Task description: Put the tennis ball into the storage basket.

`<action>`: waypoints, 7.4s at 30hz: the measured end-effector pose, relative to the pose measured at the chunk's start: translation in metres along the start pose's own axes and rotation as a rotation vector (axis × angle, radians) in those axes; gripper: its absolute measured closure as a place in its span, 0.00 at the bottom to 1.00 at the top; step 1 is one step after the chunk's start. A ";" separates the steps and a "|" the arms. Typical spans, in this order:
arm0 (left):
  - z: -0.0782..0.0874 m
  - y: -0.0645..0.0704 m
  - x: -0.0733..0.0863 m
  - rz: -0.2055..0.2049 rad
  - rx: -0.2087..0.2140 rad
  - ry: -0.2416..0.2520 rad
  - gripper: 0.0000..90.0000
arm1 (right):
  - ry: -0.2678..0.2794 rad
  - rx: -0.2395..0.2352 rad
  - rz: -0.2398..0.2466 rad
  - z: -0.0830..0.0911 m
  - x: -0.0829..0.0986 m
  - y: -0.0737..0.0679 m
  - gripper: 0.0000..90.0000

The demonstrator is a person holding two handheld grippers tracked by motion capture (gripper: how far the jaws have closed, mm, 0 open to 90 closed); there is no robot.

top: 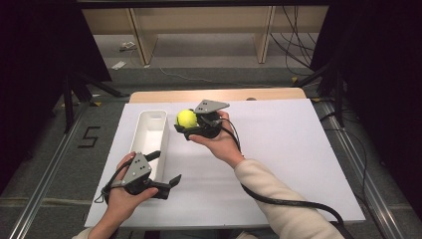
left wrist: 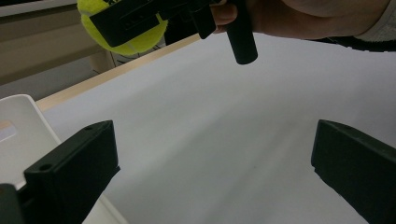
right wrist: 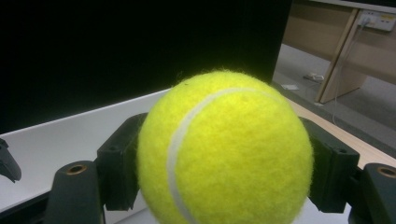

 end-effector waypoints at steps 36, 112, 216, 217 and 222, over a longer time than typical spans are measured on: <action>0.001 0.000 0.000 -0.002 -0.001 0.002 0.00 | 0.001 -0.026 0.003 -0.015 -0.008 -0.012 0.30; 0.002 0.002 -0.002 -0.008 0.007 0.008 0.00 | -0.039 -0.082 0.035 -0.052 -0.028 -0.031 0.30; 0.003 0.004 -0.002 -0.015 0.013 0.007 0.00 | -0.230 -0.244 0.053 -0.115 -0.004 -0.057 0.29; 0.003 0.004 -0.002 -0.015 0.012 0.007 0.00 | -0.231 -0.246 0.056 -0.116 -0.004 -0.057 0.29; 0.003 0.004 -0.002 -0.015 0.012 0.007 0.00 | -0.238 -0.247 0.055 -0.117 -0.003 -0.059 0.29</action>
Point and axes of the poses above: each handheld gripper's, and its own axes: z roughly backward along the jaws, x roughly out of its underside, y roughly to its right, the point moved 7 cm from there along -z, roughly forward along the jaws, and after that the axes turned 3 degrees about -y, right-handed, at the moved point
